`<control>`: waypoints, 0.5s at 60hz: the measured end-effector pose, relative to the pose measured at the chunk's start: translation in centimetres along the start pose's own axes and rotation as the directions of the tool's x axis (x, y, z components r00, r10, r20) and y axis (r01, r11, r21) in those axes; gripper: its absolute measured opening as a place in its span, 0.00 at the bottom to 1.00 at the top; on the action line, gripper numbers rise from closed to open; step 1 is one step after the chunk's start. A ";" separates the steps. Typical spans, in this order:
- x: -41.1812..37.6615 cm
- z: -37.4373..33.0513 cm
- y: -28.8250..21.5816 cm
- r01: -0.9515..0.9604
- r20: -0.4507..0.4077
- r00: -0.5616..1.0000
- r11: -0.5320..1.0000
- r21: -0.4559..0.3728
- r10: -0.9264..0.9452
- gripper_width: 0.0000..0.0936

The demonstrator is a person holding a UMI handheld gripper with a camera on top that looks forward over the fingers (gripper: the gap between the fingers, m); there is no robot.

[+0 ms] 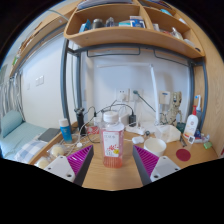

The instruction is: Pour water

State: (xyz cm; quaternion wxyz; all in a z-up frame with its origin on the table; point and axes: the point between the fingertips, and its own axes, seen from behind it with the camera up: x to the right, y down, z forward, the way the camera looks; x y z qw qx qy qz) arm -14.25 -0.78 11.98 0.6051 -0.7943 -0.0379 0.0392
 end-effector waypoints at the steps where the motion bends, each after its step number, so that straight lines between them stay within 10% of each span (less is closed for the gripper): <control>1: -0.4 0.7 0.2 0.003 -0.001 1.000 1.000 -0.002 -0.003 0.88; 18: 0.4 9.1 0.3 0.045 -0.039 0.998 0.998 0.038 -0.043 0.86; 30: -0.1 10.5 -0.1 0.019 -0.046 0.999 0.996 0.092 -0.015 0.58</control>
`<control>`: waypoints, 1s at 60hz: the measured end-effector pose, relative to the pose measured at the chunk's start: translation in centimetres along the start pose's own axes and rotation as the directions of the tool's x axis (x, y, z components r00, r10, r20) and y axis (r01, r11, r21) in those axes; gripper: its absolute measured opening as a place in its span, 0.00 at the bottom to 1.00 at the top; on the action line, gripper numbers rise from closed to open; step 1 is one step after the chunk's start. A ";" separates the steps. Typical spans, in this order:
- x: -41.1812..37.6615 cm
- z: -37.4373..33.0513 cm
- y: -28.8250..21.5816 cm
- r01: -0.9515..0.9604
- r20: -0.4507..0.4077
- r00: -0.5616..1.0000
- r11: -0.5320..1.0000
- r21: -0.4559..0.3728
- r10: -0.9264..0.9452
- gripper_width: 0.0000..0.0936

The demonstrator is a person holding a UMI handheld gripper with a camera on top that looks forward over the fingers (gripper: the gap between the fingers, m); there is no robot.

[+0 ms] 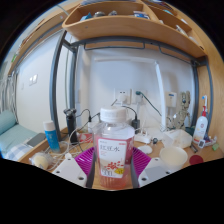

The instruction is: Pour water

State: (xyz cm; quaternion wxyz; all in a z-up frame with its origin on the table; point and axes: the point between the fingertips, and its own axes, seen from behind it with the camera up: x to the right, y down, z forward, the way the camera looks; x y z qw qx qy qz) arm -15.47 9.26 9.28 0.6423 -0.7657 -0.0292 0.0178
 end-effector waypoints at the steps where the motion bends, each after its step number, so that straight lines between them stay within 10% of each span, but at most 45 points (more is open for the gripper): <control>1: -0.1 -0.1 -0.1 -0.008 0.004 1.000 1.000 0.005 0.008 0.56; 27: -1.2 -0.9 -1.6 -0.373 0.108 0.920 0.926 -0.048 0.376 0.51; 41: 1.2 -2.7 -8.1 -0.873 0.224 0.468 0.486 -0.031 0.855 0.51; 60: 5.1 -1.7 -8.0 -0.993 0.188 -0.102 -0.087 -0.084 0.977 0.51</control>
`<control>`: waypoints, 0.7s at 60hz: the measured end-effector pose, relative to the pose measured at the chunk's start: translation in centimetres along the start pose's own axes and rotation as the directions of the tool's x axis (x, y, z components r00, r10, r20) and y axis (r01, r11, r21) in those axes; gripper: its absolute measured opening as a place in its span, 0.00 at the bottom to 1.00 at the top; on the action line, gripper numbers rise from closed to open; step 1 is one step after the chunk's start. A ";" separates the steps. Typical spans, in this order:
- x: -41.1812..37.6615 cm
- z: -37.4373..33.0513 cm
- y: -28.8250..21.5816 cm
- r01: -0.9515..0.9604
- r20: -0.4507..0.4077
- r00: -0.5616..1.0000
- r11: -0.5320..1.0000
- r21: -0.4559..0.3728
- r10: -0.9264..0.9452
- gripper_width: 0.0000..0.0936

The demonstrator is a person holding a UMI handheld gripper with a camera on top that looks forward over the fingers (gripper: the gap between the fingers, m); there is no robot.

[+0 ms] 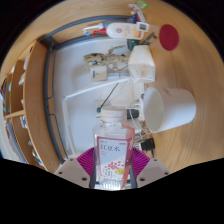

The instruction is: Pour water

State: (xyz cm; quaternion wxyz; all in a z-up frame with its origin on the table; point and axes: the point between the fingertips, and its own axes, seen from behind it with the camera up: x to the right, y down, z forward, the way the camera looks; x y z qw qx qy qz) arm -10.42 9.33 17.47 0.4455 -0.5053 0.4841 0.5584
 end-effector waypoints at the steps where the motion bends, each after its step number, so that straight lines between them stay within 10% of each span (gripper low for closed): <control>1: 0.2 0.0 -0.1 -0.026 -0.006 1.000 1.000 0.004 0.026 0.52; 23: 1.4 0.1 -1.8 -0.362 -0.014 0.931 0.929 0.081 0.364 0.51; 42: -1.9 -0.1 -0.6 -0.182 -0.026 0.983 0.983 -0.002 0.181 0.51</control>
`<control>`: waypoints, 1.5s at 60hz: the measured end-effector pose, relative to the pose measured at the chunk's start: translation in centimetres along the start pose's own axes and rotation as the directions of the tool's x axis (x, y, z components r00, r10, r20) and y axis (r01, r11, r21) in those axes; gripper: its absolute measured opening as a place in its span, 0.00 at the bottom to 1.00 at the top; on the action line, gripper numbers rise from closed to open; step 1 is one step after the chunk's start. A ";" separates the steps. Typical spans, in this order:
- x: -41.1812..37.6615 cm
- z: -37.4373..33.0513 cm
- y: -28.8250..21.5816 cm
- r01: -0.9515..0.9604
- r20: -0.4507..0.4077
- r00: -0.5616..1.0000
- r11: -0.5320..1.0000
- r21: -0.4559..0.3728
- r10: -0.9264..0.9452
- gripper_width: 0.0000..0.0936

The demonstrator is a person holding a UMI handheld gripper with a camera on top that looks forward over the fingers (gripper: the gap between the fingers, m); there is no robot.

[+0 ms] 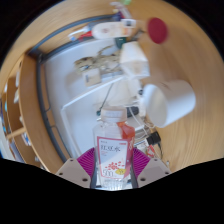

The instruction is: Pour water

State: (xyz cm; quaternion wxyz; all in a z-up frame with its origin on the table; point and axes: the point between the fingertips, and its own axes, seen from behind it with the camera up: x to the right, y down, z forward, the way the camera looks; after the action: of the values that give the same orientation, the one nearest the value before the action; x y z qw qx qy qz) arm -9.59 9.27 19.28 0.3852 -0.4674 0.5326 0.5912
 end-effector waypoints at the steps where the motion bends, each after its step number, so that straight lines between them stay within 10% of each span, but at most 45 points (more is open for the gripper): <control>1: -0.7 -0.1 0.1 0.044 0.004 0.999 0.999 -0.011 -0.044 0.51; 19: -9.4 -2.0 -6.7 0.913 -0.095 0.399 0.405 -0.057 -0.912 0.51; 36: -8.9 -3.6 -19.7 0.976 -0.288 -0.213 -0.187 -0.116 -0.934 0.51; 61: 1.9 -3.2 -27.8 0.945 -0.293 -0.298 -0.238 -0.225 -0.908 0.51; 69: 1.8 -3.6 -27.9 0.974 -0.293 -0.212 -0.175 -0.146 -0.932 0.55; 79: 2.2 -3.7 -27.8 0.970 -0.285 -0.227 -0.189 -0.154 -0.931 0.69; 84: 3.5 -3.9 -28.1 0.962 -0.285 -0.226 -0.167 -0.215 -0.932 0.94; 90: 3.1 -4.5 -27.8 0.956 -0.295 -0.240 -0.174 -0.235 -0.925 0.92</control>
State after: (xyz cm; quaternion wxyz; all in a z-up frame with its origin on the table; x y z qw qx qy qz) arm 16.75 8.43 8.82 0.6088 -0.7894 0.0672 -0.0413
